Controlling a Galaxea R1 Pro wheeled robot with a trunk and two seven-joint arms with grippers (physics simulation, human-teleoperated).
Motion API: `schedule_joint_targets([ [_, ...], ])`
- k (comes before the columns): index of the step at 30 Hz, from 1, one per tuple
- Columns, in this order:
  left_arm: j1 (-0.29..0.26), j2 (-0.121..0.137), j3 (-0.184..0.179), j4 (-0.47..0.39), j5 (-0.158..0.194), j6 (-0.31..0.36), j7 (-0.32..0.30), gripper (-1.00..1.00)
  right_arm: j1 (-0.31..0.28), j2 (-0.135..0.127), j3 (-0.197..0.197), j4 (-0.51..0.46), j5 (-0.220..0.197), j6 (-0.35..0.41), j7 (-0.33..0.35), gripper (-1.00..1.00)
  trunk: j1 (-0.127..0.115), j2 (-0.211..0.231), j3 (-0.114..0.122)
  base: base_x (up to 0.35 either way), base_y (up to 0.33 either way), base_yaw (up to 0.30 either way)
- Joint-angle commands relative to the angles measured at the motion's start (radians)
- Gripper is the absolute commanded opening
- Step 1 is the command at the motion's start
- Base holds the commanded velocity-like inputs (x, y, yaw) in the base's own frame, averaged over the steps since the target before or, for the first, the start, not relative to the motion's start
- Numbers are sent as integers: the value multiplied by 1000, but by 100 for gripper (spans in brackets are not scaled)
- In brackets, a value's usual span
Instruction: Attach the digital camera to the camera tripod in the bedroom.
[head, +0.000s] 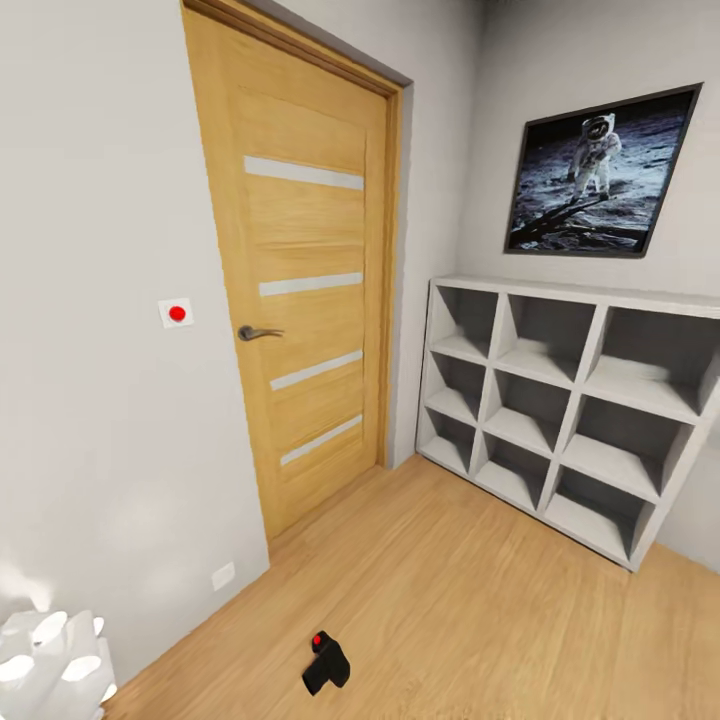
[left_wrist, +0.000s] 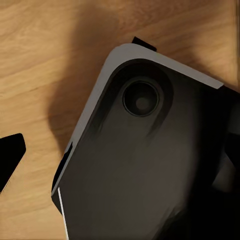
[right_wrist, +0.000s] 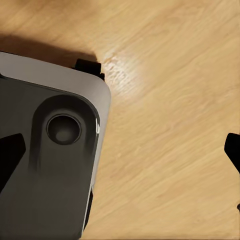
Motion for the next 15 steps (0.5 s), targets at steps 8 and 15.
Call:
schedule_joint_targets([
  [8, 0, -1, 2, 0, -1, 0, 2, 100, -1, 0, -4, 2, 10, 2, -2, 100, 0, -1, -1, 0, 0, -296],
  [15, 0, -1, 2, 2, -2, 0, 2, 100, -1, 1, -4, 2, 10, 2, -2, 100, 0, -1, -1, 75, 0, -296],
])
